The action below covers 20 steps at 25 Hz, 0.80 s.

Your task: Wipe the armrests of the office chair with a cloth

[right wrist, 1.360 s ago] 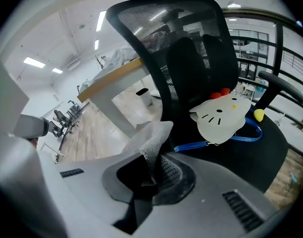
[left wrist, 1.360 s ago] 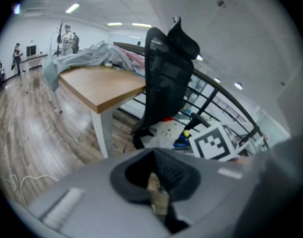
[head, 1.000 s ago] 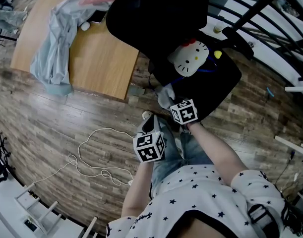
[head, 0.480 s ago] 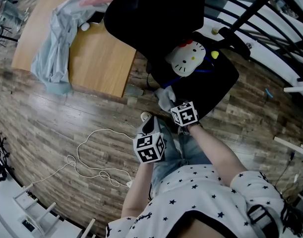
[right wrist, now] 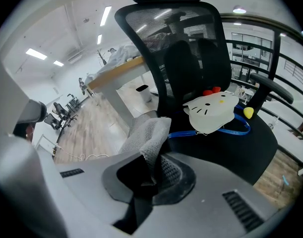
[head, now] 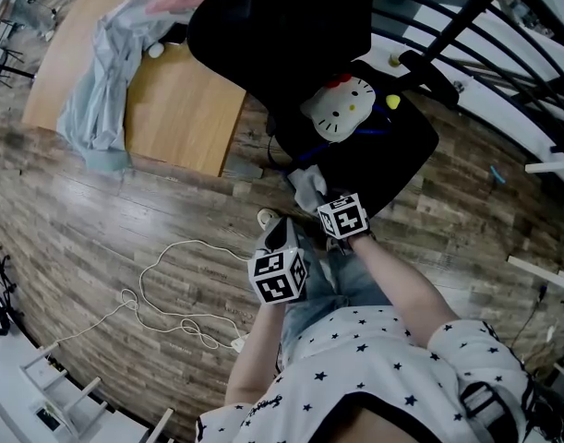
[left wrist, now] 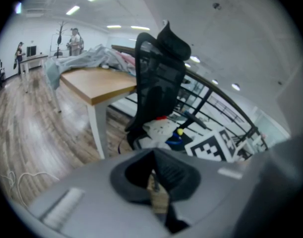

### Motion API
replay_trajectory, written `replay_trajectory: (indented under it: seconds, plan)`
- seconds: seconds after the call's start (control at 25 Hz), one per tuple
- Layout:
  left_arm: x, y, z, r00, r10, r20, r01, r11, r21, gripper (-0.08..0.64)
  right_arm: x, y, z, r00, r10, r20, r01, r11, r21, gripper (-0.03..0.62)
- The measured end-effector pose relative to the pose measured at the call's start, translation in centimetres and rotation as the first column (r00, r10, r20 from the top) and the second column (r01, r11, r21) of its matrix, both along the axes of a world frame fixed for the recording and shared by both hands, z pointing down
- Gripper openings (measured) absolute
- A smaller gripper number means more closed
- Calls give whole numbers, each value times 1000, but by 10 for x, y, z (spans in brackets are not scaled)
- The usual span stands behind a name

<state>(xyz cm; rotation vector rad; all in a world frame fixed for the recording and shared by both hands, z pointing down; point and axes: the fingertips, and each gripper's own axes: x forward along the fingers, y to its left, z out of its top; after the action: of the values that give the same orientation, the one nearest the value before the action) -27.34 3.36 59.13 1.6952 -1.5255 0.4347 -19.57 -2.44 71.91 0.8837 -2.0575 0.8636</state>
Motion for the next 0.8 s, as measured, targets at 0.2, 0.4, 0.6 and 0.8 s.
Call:
replay_trajectory:
  seconds: [0.2,0.4,0.6,0.8]
  plan:
    - [9,6,-2,1000,-3,0,3,1000,6,6,9,8,0,1000,-9,-4,9,1000,3,29]
    - [15,13,-5,1000,-8,2,8,1000,8,6,18,16,-1,1000,-15,-6,15,1000,2,29]
    - [21,20,-5,1000,-13,6,12,1000,11,6,25,23,-1,1000,-24,-10,24,1000,5,29]
    - [29,27,-6,1000,-10,7,10,1000,18,6,32,30,-1,999,-37,-14,37,999,14,29]
